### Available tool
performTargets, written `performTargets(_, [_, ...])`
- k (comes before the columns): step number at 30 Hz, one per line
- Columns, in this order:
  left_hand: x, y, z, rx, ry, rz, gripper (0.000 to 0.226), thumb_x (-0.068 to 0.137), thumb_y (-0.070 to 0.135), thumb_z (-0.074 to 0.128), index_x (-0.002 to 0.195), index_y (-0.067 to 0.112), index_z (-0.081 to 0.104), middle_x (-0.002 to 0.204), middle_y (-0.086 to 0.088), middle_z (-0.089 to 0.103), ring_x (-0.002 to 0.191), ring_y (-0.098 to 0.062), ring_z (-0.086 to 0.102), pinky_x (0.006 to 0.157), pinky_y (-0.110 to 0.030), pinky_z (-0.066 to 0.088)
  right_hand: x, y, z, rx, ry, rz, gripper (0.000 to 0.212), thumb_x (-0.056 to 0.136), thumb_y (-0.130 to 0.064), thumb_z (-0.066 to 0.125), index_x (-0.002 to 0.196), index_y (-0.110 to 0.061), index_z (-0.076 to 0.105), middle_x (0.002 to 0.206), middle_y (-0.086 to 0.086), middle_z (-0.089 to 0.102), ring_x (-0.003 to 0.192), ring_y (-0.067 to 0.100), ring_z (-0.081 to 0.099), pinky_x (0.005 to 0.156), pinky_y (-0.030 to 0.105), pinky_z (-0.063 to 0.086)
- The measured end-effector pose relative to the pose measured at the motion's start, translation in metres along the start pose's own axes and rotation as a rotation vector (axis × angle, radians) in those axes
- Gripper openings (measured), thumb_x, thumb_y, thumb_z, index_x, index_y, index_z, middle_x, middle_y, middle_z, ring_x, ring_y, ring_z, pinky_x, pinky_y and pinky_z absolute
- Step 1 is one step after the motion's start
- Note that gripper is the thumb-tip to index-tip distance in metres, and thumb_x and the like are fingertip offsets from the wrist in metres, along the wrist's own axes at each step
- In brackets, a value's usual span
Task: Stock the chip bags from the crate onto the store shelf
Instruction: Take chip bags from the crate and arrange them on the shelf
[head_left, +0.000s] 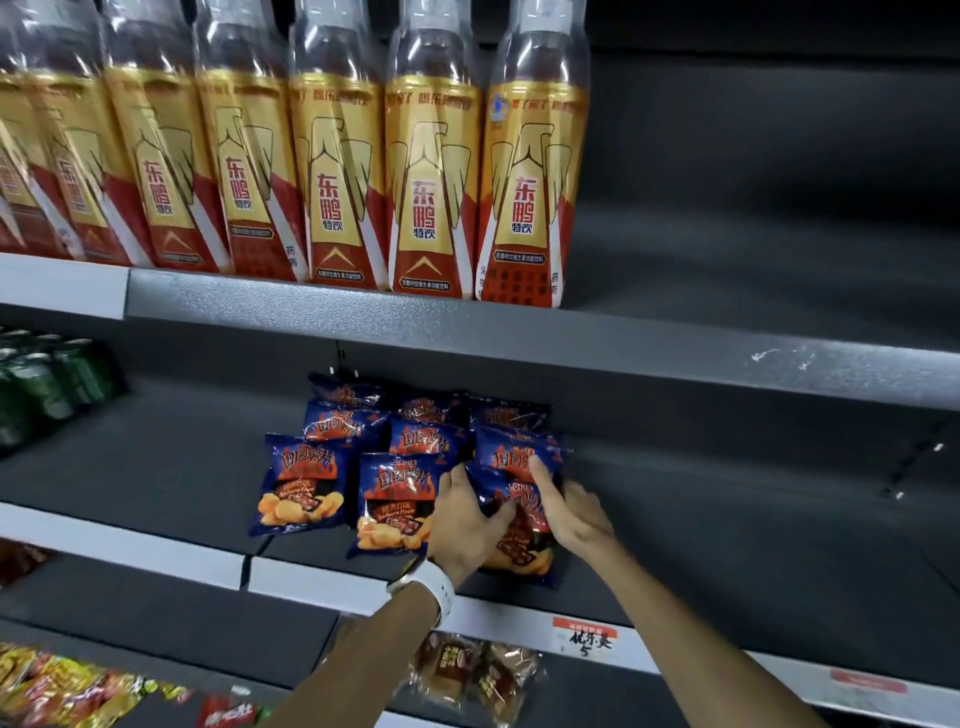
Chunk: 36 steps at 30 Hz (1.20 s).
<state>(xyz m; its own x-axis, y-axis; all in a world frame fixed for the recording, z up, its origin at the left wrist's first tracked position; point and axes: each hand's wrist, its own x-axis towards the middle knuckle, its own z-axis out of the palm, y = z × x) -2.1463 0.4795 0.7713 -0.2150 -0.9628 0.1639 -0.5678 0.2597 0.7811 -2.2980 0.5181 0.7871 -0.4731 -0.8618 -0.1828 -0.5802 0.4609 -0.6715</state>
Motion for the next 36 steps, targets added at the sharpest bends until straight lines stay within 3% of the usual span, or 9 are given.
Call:
performTargets(4, [-0.002,-0.007,0.007,-0.119,-0.110,-0.052,0.088,0.086,0.042,0.062,0.151,0.002,0.018,0.150,-0.010,0.036,0.142,-0.028,0.033,0.117,-0.036,0.028,0.001,0.003,0.007,0.075,0.000,0.016,0.113,0.074,-0.094,0.010,0.140,-0.011,0.049,0.141,0.014,0.054,0.133,0.031,0.048,0.110,0.046,0.039])
performTargets(7, [-0.008,0.001,0.015,-0.207,-0.046,-0.037,0.082,0.099,0.024,0.051,0.154,0.003,-0.006,0.161,-0.010,0.011,0.150,-0.021,0.009,0.115,-0.019,0.011,-0.001,-0.003,0.016,0.319,0.118,0.001,0.115,0.071,-0.095,0.019,0.156,-0.018,0.025,0.160,0.009,0.032,0.146,0.029,0.032,0.118,0.046,0.028])
performTargets(9, [-0.012,0.002,0.023,-0.221,0.017,0.010,0.076,0.102,0.024,0.045,0.155,0.007,-0.007,0.163,-0.008,0.009,0.149,-0.015,0.009,0.112,-0.015,0.010,-0.003,-0.007,0.024,0.443,0.168,-0.004,0.100,0.080,-0.085,0.027,0.159,-0.025,0.014,0.164,0.005,0.025,0.148,0.028,0.028,0.120,0.046,0.025])
performTargets(13, [-0.015,-0.007,0.032,-0.239,0.072,0.043,0.071,0.103,0.031,0.041,0.155,0.013,-0.004,0.162,-0.006,0.013,0.140,-0.001,0.011,0.114,-0.018,0.014,0.001,-0.003,0.035,0.549,0.195,-0.015,0.070,0.096,-0.067,0.030,0.157,-0.034,0.022,0.155,0.002,0.041,0.139,0.028,0.043,0.114,0.043,0.034])
performTargets(16, [-0.017,-0.011,0.039,-0.228,0.092,0.063,0.076,0.102,0.041,0.038,0.154,0.015,-0.011,0.161,-0.006,0.012,0.145,-0.008,0.013,0.116,-0.022,0.016,0.003,-0.002,0.037,0.581,0.200,-0.017,0.058,0.100,-0.061,0.026,0.153,-0.038,0.027,0.143,0.002,0.053,0.127,0.026,0.053,0.101,0.036,0.039])
performTargets(19, [-0.015,-0.009,0.047,-0.165,0.129,0.075,0.084,0.098,0.050,0.038,0.153,0.015,-0.015,0.162,-0.010,0.012,0.148,-0.019,0.015,0.118,-0.030,0.019,0.007,-0.001,0.044,0.594,0.215,-0.012,0.056,0.101,-0.061,0.025,0.153,-0.038,0.026,0.141,0.001,0.055,0.125,0.025,0.055,0.101,0.036,0.041])
performTargets(25, [-0.013,-0.010,0.052,-0.117,0.131,0.053,0.095,0.086,0.071,0.026,0.150,0.023,-0.023,0.161,-0.011,0.012,0.147,-0.023,0.020,0.118,-0.035,0.027,0.008,0.001,0.047,0.655,0.228,0.011,0.060,0.102,-0.055,0.031,0.153,-0.023,0.026,0.138,0.005,0.055,0.125,0.024,0.054,0.097,0.028,0.038])
performTargets(29, [-0.018,-0.011,0.049,-0.149,0.125,0.040,0.100,0.087,0.070,0.036,0.152,0.019,-0.019,0.162,-0.009,0.009,0.148,-0.022,0.017,0.119,-0.035,0.026,0.000,0.011,0.050,0.681,0.245,-0.003,0.077,0.092,-0.071,0.039,0.152,-0.024,0.026,0.147,0.003,0.048,0.132,0.021,0.049,0.109,0.036,0.038])
performTargets(36, [-0.026,-0.008,0.043,-0.103,0.146,0.042,0.087,0.096,0.056,0.040,0.155,0.012,-0.007,0.160,-0.013,0.016,0.147,-0.022,0.020,0.116,-0.030,0.025,-0.011,0.024,0.053,0.572,0.251,0.000,0.062,0.094,-0.065,0.041,0.135,-0.018,0.045,0.125,0.003,0.061,0.111,0.020,0.059,0.093,0.032,0.044])
